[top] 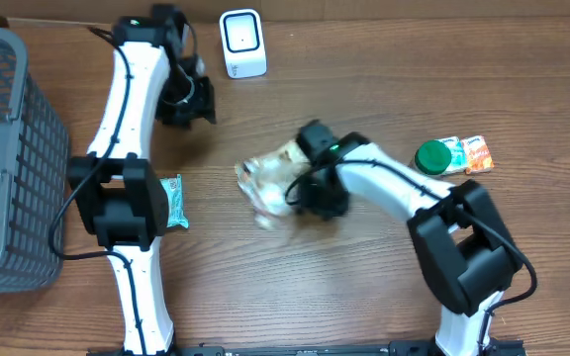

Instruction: Scan the item barcode

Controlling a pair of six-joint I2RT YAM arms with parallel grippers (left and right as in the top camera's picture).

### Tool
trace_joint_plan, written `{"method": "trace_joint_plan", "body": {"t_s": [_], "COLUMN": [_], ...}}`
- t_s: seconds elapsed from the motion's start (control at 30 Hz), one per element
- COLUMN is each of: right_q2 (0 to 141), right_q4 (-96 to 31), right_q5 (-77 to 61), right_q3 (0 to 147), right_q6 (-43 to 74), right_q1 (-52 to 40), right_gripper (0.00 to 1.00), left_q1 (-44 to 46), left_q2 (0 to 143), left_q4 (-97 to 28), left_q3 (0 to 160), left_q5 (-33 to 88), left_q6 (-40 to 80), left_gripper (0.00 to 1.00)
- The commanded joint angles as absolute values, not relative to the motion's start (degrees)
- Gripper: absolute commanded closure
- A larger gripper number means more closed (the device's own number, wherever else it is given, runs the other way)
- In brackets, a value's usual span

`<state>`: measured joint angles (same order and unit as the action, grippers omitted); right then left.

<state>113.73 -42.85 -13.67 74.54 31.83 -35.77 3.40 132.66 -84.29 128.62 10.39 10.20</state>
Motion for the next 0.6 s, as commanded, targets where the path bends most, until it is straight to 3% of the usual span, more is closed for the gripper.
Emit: {"method": "trace_joint_plan", "body": {"t_s": [0.0,0.1,0.33,0.57], "right_q2": [113.1,113.1,112.4,113.7], "right_q4": [-35.6,-31.7,-36.3,-30.1], "right_q5": [-18.5,-18.7,-19.2,-14.4], "right_q3": [74.3,75.6,82.7,84.0], "right_q6": [35.9,35.7,27.2,20.6], "right_q1": [-37.5,-36.7,-30.8,-25.2], "right_gripper": [0.35,0.35,0.36,0.34], "left_q1": [4.2,4.8,6.5,7.9], "left_q2": [133.0,133.0,133.0,133.1], "left_q4": [-84.7,-85.1,-85.2,-84.6], "left_q3": [129.4,129.0,129.0,127.6], "left_q5": [10.5,10.5,10.5,10.5], "left_q6": [10.3,10.3,11.1,18.7], "left_gripper": [0.46,0.46,0.47,0.59]}}
